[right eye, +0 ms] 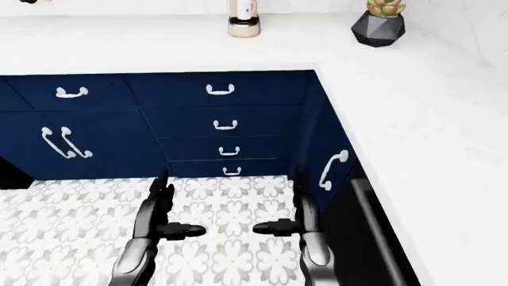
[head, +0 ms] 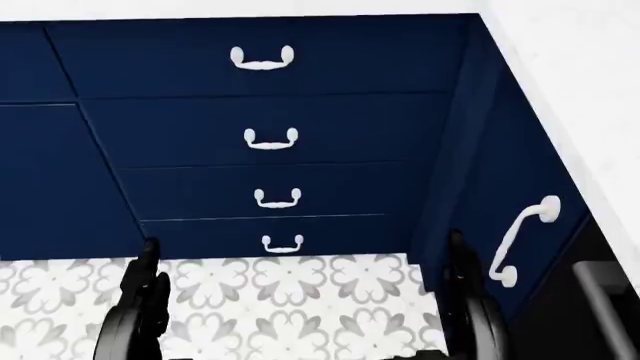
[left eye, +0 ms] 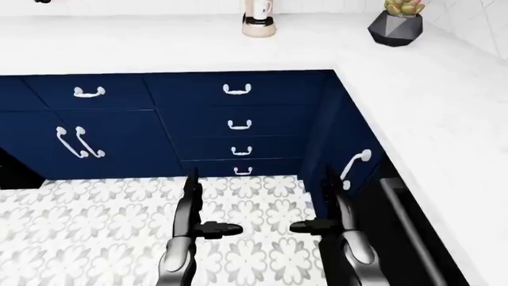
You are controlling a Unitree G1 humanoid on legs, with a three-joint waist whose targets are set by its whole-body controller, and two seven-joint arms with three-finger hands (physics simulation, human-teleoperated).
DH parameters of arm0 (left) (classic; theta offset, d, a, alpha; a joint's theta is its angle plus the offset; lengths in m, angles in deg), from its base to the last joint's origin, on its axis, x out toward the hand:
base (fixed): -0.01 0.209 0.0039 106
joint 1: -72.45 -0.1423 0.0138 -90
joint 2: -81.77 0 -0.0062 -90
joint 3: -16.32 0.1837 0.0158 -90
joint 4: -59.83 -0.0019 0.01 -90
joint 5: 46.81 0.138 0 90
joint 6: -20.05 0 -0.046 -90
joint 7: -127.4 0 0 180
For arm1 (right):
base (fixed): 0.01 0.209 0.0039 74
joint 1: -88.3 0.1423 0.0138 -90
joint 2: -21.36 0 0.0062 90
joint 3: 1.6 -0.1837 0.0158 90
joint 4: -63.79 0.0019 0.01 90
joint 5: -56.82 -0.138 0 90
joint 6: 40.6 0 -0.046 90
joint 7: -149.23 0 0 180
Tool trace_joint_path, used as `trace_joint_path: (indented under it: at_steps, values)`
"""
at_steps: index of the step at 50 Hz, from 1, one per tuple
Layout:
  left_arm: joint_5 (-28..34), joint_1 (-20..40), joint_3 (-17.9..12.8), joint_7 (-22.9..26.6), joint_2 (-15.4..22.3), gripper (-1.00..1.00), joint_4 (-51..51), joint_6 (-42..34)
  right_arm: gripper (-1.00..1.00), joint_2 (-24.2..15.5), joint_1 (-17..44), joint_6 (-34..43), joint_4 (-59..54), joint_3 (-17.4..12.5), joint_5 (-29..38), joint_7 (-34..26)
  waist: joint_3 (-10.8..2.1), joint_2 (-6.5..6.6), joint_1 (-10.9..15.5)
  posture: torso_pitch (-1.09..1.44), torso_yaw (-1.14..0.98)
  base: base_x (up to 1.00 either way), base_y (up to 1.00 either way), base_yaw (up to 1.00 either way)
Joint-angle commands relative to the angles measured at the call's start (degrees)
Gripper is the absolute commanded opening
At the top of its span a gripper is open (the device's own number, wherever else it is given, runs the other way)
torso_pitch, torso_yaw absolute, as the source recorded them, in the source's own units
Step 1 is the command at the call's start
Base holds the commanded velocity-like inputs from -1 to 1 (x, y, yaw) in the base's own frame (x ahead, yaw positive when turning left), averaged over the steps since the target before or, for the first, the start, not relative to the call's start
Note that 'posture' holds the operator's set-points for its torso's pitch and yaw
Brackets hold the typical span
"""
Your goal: Press the button on the coffee machine to serve coffee.
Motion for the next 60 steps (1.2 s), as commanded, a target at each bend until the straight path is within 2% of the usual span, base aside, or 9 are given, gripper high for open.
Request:
trace_joint_path:
  at_steps: [1, 3, 5, 8, 19, 24, 38, 48, 60]
  values:
    - [-0.7, 3.0, -0.3, 0.2, 0.3, 1.00, 3.2, 2.6, 1.00, -1.1, 4.3, -8.0, -2.9, -1.3, -0.7, -1.0, -0.05, -0.45, -0.1, 0.00, 0.00, 0.00, 0.00, 0.00]
    - [-0.9, 2.9, -0.2, 0.6, 0.3, 1.00, 3.2, 2.3, 1.00, -1.6, 5.5, -10.1, -6.2, -1.7, -0.5, -1.3, -3.47, 0.07, 0.3, 0.00, 0.00, 0.00, 0.00, 0.00]
    - [-0.9, 2.6, 0.0, 0.9, 0.3, 1.00, 3.3, 2.0, 1.00, -1.7, 6.5, -11.1, -9.2, -1.6, -0.1, -1.4, -1.05, -0.36, 0.2, 0.00, 0.00, 0.00, 0.00, 0.00]
    - [-0.7, 2.7, 0.0, 0.8, 0.3, 1.00, 3.2, 1.7, 1.00, -1.2, 5.0, -8.0, -4.7, -0.7, 0.5, -0.8, -4.36, -0.48, 0.4, 0.00, 0.00, 0.00, 0.00, 0.00]
    - [0.4, 2.9, 0.2, 0.3, 0.4, 1.00, 0.4, 5.8, 1.00, -0.6, 3.3, -4.6, 0.9, 0.0, 1.3, -0.6, -5.10, -0.37, 0.4, 0.00, 0.00, 0.00, 0.00, 0.00]
    - [-2.0, 4.8, -1.3, 0.7, 1.0, 1.00, 17.7, -11.1, 1.00, -0.8, 3.7, 12.5, 18.2, 0.0, 1.7, -0.2, -5.39, -0.36, 0.5, 0.00, 0.00, 0.00, 0.00, 0.00]
    - [-9.8, 34.7, -7.9, -9.2, 8.6, 1.00, 28.9, -41.9, 1.00, -12.2, 35.5, 52.7, 38.8, -12.0, -11.4, 4.9, -4.95, -0.34, 0.7, 0.00, 0.00, 0.00, 0.00, 0.00]
    - [-18.3, 56.3, -11.3, -16.8, 17.4, 1.00, 18.1, -47.1, 1.00, -22.6, 53.6, 57.4, 30.8, -14.1, -20.4, 10.3, -3.20, -0.51, 0.6, 0.00, 0.00, 0.00, 0.00, 0.00]
    - [-19.1, 66.5, -9.8, -17.7, 21.4, 1.00, 5.7, -42.6, 1.00, -28.3, 66.1, 55.8, 18.8, -11.5, -21.5, 9.0, -2.77, -0.37, 0.6, 0.00, 0.00, 0.00, 0.00, 0.00]
